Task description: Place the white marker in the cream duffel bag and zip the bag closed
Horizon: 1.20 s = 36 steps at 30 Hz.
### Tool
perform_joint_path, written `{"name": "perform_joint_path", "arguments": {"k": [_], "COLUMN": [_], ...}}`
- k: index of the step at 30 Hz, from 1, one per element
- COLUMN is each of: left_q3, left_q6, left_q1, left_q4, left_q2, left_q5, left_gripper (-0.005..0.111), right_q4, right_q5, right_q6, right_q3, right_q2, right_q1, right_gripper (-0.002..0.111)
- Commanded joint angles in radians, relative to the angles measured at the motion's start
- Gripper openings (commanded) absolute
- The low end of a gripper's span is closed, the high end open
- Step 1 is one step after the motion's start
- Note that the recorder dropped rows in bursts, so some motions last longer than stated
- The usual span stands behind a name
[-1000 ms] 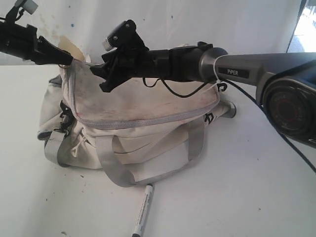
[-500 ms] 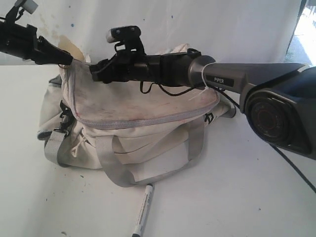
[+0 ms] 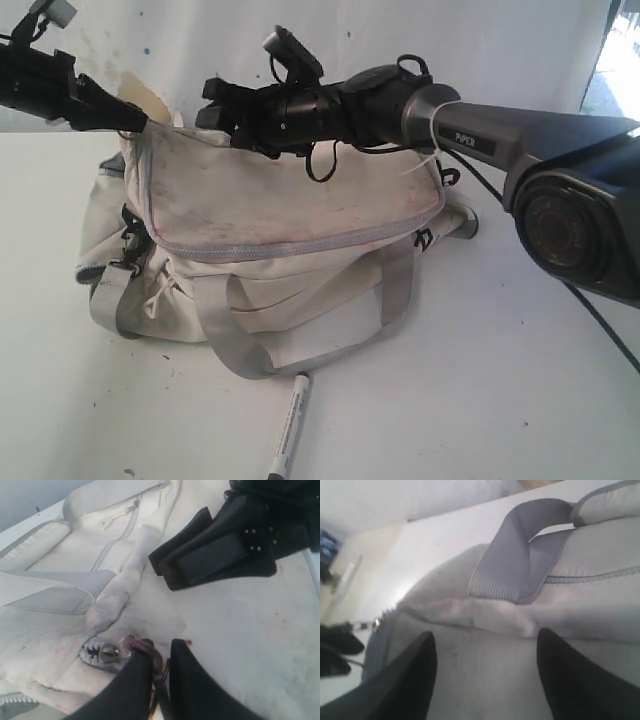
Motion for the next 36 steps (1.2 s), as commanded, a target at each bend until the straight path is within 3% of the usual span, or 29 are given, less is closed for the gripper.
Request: {"name": "perform_joint_path", "arguments": {"k": [1,5,15,18,26,36], "left_q3": [-0.008,-0.008,-0.008,-0.008,-0.008,-0.006], "left_q6": [-0.005,-0.007,0.000,0.004,0.045,-0.026], "left_q1": [-0.002,-0.002,-0.002,-0.002,-0.004,-0.049], "left_q4": [0.006,0.020,0.020,0.020,0.009,0.028], "left_q2": [-0.023,-0.023,-0.023,-0.023,-0.023,-0.021], "left_q5": [0.019,0.019,0.019,0.019,0.019,0.019], "left_gripper": [0.000,0.000,0.000,0.000,0.000,0.000], "right_q4": [-0.374,-0.409,-0.149,-0.104,-0.091,-0.073], "right_q5": [0.131,0.131,0.016,-0.101,-0.140,-0.156], "right_q6": [-0.065,-0.343,-0.856,-1.055,-1.053,-1.054], "right_q3": [-0.101,-0.159,-0.163,-0.164,-0.168,-0.171], "right_q2": [-0.008,-0.001,0.053,0.091,0.143,0.163], "right_q1": [0.002,0.012,0.058,0.092,0.117,0.149], "right_gripper": [0.055,0.055,0.056,0.056,0.056,0.055]}}
